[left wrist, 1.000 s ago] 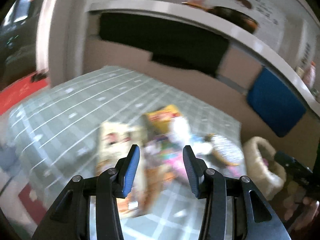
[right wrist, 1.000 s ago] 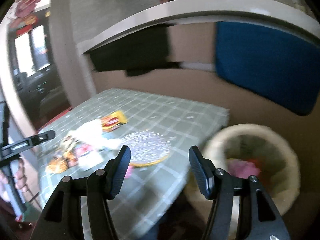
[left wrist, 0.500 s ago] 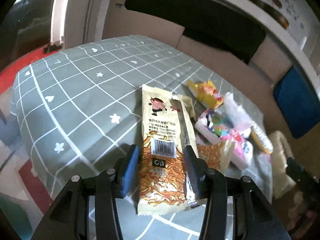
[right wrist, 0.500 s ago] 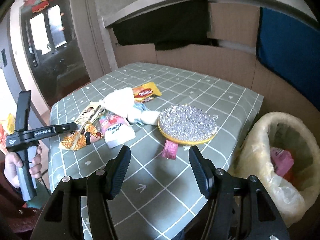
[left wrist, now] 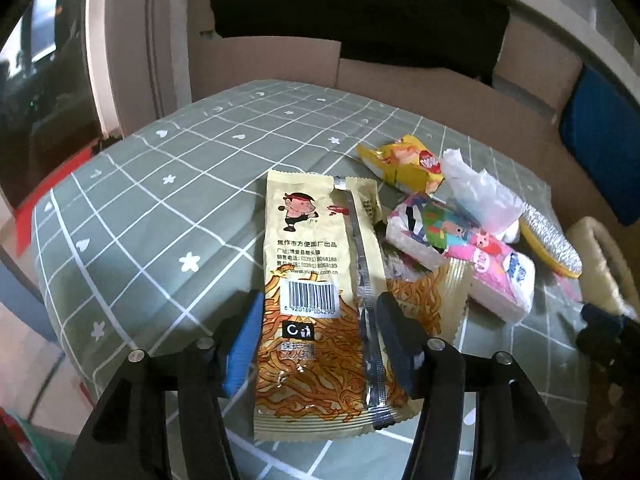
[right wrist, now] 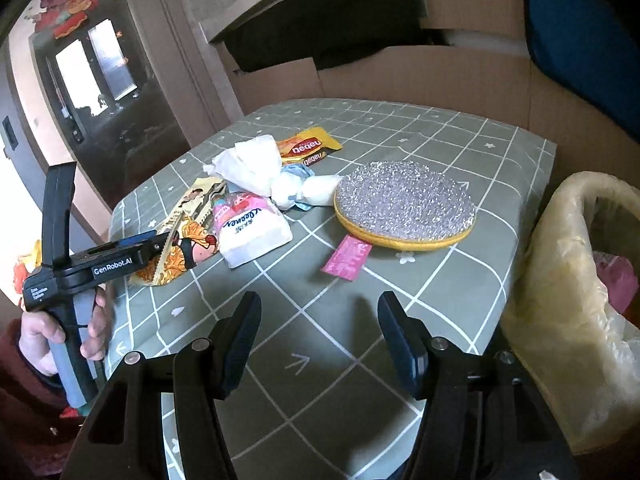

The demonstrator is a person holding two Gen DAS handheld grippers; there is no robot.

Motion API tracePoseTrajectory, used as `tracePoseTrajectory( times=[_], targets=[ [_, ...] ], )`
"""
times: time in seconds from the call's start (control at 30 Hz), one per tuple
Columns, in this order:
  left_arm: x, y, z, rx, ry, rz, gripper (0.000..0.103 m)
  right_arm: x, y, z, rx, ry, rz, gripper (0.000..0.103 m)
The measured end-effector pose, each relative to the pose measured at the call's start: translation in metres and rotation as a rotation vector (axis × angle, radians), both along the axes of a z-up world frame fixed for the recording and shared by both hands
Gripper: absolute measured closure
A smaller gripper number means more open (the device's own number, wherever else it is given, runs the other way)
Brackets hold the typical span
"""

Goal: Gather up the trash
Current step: 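Move both open tools back over the table toward the remaining wrappers, then grasp the long beige snack wrapper with the left tool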

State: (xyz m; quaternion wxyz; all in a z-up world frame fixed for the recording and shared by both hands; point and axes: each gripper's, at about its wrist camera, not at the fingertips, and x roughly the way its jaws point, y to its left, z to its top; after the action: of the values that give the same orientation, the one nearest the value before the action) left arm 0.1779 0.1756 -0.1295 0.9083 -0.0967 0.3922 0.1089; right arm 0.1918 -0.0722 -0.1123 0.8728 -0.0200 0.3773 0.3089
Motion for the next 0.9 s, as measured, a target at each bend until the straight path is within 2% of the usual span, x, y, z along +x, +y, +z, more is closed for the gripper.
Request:
tracePoseTrajectory(
  times=[0.13, 0.23, 0.37, 0.5, 0.6, 0.7, 0.9],
  targets=[
    [0.004, -0.003, -0.001, 0.033, 0.012, -0.002, 0.043, 0.009, 0.008, 0.016, -0.065, -0.135, 0.009, 0.044],
    [0.001, 0.003, -0.001, -0.011, -0.004, -0.006, 0.043, 0.037, 0.004, 0.019, -0.078, -0.172, -0.038, 0.044],
    [-0.004, 0.019, 0.000, -0.104, -0.023, -0.036, 0.043, 0.076, -0.011, 0.011, -0.057, -0.072, -0.174, 0.044],
    [-0.006, 0.026, 0.001, -0.160, -0.037, -0.038, 0.042, 0.071, -0.028, 0.004, 0.053, -0.011, -0.220, 0.044],
    [-0.005, 0.026, 0.001, -0.143, -0.038, -0.042, 0.042, 0.055, -0.043, 0.004, 0.135, 0.023, -0.217, 0.044],
    [-0.006, 0.025, 0.001, -0.118, -0.046, -0.044, 0.042, 0.046, -0.056, -0.002, 0.242, 0.099, -0.202, 0.044],
    [-0.008, 0.019, 0.000, -0.118, -0.056, -0.040, 0.042, 0.073, -0.058, -0.024, 0.320, 0.232, -0.230, 0.046]
  ],
)
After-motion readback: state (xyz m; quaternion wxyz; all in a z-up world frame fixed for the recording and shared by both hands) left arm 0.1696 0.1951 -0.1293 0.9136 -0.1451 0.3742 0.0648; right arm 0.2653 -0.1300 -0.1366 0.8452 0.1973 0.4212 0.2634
